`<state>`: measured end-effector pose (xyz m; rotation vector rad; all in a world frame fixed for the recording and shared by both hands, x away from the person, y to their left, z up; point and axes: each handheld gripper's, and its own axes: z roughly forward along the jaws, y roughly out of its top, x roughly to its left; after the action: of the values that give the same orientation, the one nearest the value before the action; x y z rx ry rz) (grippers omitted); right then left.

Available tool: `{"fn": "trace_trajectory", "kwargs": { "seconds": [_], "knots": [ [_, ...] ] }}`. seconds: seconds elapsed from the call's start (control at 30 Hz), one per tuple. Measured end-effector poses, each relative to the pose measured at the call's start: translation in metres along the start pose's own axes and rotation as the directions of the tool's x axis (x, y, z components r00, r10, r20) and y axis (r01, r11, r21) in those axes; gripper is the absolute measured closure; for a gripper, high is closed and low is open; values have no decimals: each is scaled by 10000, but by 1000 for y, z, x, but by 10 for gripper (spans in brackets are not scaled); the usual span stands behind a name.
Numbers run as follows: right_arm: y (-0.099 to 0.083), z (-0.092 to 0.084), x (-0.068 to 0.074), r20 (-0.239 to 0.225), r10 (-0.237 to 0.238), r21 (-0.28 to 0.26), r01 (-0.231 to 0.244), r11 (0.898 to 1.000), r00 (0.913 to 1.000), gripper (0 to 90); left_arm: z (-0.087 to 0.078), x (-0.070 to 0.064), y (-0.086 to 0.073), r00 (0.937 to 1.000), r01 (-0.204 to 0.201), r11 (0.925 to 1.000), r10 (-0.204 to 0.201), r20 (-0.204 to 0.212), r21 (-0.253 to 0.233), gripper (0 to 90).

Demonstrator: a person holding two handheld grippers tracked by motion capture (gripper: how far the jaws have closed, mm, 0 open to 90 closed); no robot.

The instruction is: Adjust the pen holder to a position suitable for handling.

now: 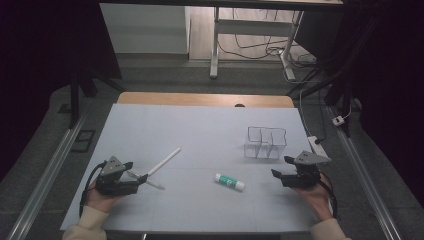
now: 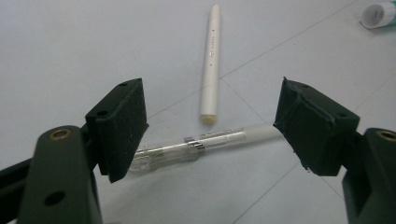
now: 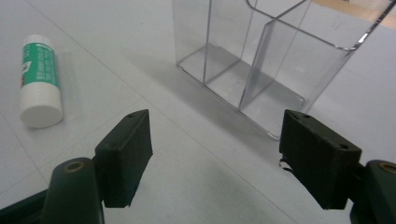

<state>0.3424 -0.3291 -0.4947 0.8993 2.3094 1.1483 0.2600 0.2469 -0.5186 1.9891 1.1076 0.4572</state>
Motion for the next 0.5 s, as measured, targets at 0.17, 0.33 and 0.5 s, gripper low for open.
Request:
{"fn": "trace_trajectory", "kwargs": {
  "seconds": [0.17, 0.33, 0.5],
  "knots": [
    [2, -1, -4, 178, 159, 54, -160, 9999, 9997, 281, 1, -1, 1, 10000, -33, 10000, 33, 3, 23, 251],
    [6, -3, -12, 419, 451, 91, -455, 9989, 9981, 394, 2, -1, 1, 10000, -42, 10000, 42, 40, 88, 251],
    [10, -4, -20, 1135, 657, 398, -706, 9967, 9914, 532, 3, -2, 3, 9999, -68, 9999, 67, 89, 110, 251]
  ]
}}
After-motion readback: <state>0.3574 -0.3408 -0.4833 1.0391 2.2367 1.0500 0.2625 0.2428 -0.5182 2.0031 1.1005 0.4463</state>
